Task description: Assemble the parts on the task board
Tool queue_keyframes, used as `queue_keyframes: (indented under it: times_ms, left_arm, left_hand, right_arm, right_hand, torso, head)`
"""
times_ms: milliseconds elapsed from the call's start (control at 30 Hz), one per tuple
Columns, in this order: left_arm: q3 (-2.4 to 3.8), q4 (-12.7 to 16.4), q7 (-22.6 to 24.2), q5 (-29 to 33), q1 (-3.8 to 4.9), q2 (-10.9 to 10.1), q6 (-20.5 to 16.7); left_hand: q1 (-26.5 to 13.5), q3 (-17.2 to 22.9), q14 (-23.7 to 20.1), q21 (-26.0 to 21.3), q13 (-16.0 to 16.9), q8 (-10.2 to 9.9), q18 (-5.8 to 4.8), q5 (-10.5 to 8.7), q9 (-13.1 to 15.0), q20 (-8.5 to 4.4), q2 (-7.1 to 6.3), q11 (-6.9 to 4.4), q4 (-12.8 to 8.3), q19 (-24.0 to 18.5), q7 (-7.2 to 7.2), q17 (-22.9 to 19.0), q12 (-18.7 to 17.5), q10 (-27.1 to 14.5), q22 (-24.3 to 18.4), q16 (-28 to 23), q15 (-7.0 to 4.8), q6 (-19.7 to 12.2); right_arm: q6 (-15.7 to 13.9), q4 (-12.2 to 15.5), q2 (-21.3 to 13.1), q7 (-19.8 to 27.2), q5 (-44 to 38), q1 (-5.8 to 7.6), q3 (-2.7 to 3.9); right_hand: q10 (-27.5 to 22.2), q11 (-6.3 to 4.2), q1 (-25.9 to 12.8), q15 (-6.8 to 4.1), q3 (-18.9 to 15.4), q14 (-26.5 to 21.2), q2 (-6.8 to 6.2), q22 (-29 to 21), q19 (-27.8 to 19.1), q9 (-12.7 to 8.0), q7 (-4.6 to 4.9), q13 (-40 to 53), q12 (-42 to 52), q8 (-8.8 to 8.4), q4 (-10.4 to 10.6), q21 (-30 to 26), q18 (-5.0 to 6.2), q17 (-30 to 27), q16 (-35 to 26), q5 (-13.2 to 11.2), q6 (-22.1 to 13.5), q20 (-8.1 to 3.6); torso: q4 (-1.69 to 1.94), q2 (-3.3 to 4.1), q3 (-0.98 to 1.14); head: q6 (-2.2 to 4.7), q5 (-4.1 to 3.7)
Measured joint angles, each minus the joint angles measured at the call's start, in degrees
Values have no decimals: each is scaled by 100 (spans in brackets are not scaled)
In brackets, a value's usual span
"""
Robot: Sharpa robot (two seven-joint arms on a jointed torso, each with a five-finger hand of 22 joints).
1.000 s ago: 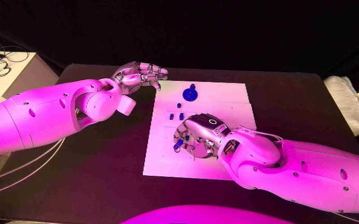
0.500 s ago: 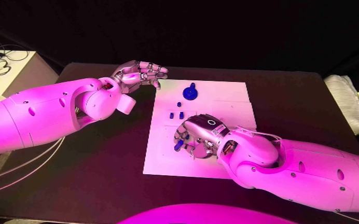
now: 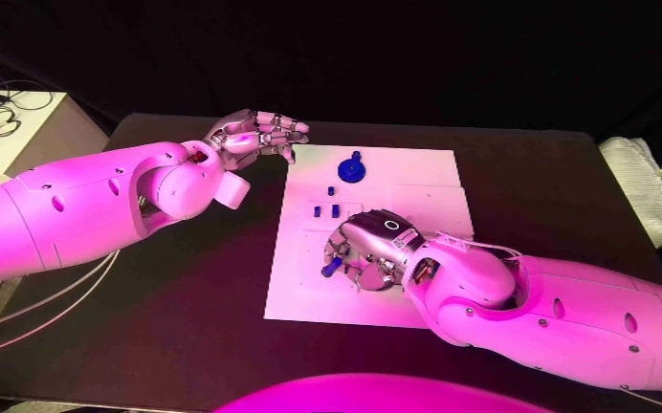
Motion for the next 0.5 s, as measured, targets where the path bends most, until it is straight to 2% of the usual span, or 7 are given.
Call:
queue_keyframes:
  times_ms: [500]
  left_arm:
    - [0,14,-2,0,0,-6,0]
  left_hand:
    - [0,0,0,0,0,0,0,0,0,0,0,0,0,0,0,0,0,0,0,0,0,0]
  right_arm:
    - [139,-78,143,-59,-115,5,-3]
  right_hand:
    - [0,-1,0,3,16,3,-1,-1,0,-8,-4,46,-4,17,-18,-42,0,-32,-22,7,-5,0]
  torso:
    - [3,4,-2]
  head:
    - [-29,-6]
